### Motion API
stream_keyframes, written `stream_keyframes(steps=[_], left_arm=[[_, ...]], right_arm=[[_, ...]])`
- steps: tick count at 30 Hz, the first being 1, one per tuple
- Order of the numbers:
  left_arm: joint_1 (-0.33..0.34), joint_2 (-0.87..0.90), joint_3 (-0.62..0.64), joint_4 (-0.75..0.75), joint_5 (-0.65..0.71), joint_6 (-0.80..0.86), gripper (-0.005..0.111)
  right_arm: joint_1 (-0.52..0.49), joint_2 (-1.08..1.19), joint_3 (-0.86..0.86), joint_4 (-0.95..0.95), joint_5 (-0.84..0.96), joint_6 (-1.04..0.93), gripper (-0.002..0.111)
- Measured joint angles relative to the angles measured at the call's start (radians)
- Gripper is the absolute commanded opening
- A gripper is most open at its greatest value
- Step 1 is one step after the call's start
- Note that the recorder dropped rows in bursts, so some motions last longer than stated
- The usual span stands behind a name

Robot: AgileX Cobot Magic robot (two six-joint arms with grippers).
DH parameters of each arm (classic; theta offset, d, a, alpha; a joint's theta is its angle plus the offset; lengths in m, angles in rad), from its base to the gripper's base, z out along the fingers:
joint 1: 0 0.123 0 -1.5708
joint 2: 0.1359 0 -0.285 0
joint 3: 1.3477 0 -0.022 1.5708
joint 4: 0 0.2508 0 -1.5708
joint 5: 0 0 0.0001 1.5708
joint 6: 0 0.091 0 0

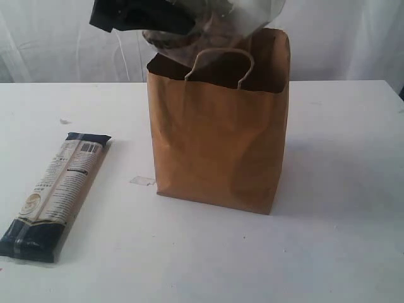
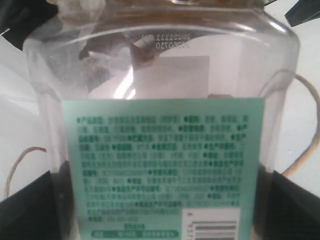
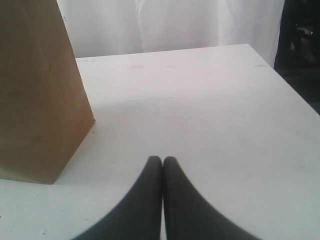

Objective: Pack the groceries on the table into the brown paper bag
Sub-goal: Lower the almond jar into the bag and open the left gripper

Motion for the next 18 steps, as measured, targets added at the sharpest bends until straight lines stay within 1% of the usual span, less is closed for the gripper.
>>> stream_keyframes(steps=[12, 18], left_arm=[[0.000, 0.035, 0.000, 0.010, -0.055, 0.002, 0.000], [0.000, 0.035, 0.000, 0.013, -0.033, 0.004, 0.000]], right_arm=[[0.000, 0.000, 0.000, 0.000, 0.000, 0.000, 0.000], [0.000, 0.000, 0.000, 0.000, 0.000, 0.000, 0.000]])
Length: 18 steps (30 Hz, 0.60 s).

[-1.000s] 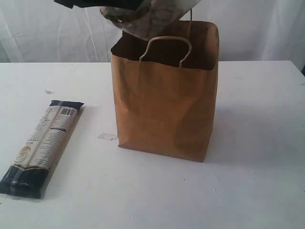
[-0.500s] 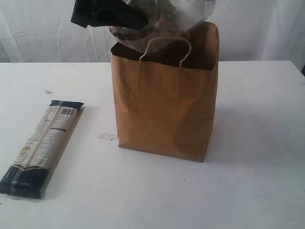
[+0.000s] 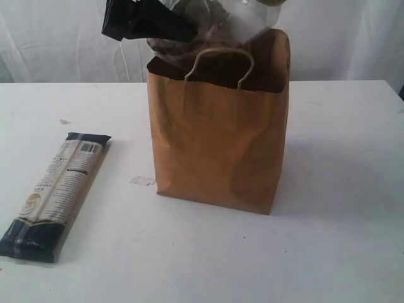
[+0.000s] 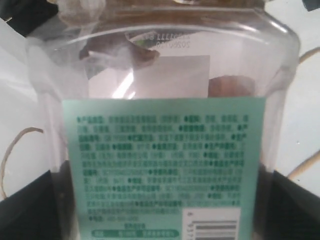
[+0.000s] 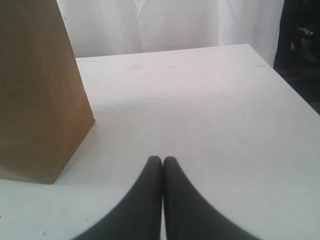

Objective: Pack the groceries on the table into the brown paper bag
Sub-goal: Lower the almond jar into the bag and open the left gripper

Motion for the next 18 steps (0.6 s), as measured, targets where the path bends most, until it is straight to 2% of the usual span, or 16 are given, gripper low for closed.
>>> stream_keyframes(steps=[5, 18], left_arm=[[0.000, 0.000, 0.000, 0.046, 0.049, -0.004, 0.000], [0.000, 0.002, 0.000, 0.052, 0.008, -0.016, 0.000]], right_arm=[[0.000, 0.000, 0.000, 0.000, 0.000, 0.000, 0.000], [0.000, 0.000, 0.000, 0.000, 0.000, 0.000, 0.000]])
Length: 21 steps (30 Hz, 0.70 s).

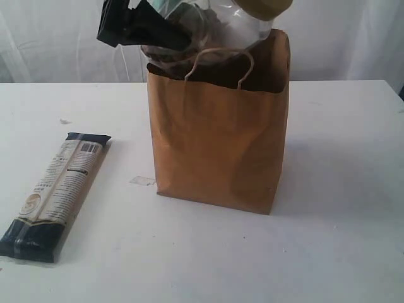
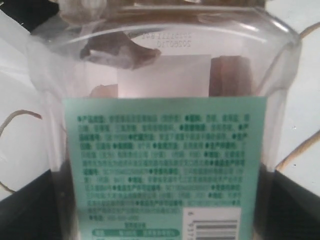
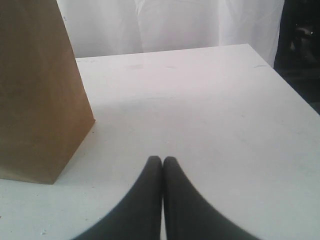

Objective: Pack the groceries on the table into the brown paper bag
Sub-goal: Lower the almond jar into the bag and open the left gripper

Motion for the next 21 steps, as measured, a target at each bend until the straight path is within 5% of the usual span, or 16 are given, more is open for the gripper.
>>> stream_keyframes(steps=[18, 21], left_arm=[[0.000, 0.070, 0.000, 0.000, -0.003, -0.049, 0.000], [0.000, 0.077, 0.000, 0.000, -0.003, -0.051, 0.010]], right_arm=[[0.000, 0.000, 0.000, 0.000, 0.000, 0.000, 0.000], [0.000, 0.000, 0.000, 0.000, 0.000, 0.000, 0.000]])
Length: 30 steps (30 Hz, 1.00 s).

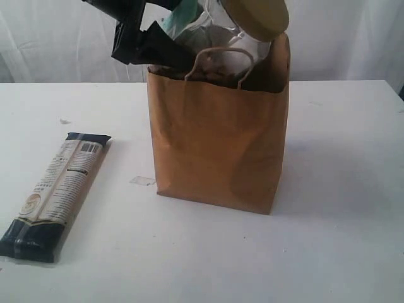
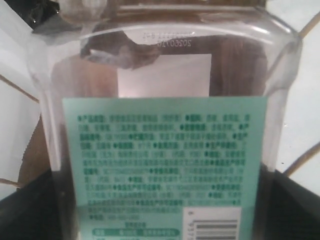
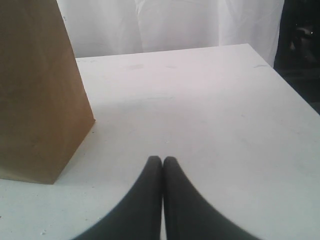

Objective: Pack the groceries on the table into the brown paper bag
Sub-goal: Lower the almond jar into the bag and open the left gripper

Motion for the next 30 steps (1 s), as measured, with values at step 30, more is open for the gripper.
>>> stream_keyframes(steps=[30], left_arm=[[0.000, 0.009, 0.000, 0.002, 0.024, -0.099, 0.058]], right_arm=[[0.000, 0.000, 0.000, 0.000, 0.000, 0.000, 0.000]])
